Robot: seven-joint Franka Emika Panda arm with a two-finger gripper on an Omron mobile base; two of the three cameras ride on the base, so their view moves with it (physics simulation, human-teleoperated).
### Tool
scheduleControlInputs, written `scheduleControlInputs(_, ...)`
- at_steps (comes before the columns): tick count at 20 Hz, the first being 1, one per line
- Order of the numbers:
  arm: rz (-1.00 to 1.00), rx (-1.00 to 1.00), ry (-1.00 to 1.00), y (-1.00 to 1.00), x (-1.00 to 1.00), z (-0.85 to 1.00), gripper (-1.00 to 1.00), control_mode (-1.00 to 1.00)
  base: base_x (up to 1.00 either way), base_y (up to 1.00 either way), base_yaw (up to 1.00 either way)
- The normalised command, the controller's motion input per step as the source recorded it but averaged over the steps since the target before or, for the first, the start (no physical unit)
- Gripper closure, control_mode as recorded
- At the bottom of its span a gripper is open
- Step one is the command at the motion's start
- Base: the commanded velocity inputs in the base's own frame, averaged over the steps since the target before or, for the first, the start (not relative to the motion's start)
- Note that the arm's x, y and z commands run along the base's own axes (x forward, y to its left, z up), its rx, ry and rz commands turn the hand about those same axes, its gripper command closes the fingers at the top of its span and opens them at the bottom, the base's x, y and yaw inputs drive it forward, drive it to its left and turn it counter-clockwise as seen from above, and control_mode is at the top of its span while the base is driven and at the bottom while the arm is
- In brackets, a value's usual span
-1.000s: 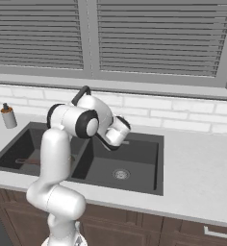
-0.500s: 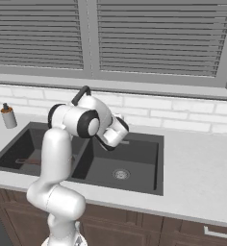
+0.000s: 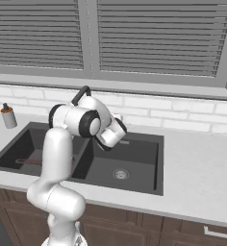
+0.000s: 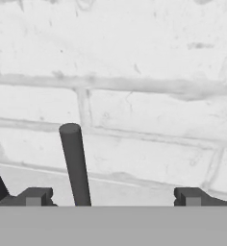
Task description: Pick the pan and sponge and place them into the sink. Then turn on the water.
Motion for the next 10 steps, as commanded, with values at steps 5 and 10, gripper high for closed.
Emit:
scheduleControlInputs(5, 0.0, 0.0, -0.01, 0.02, 0.19, 0.0, -1.0, -1.0, 0.0, 0.0, 0.0)
scheduleControlInputs(10, 0.0, 0.0, 0.0, 0.0, 0.15, 0.0, -1.0, -1.0, 0.0, 0.0, 0.0)
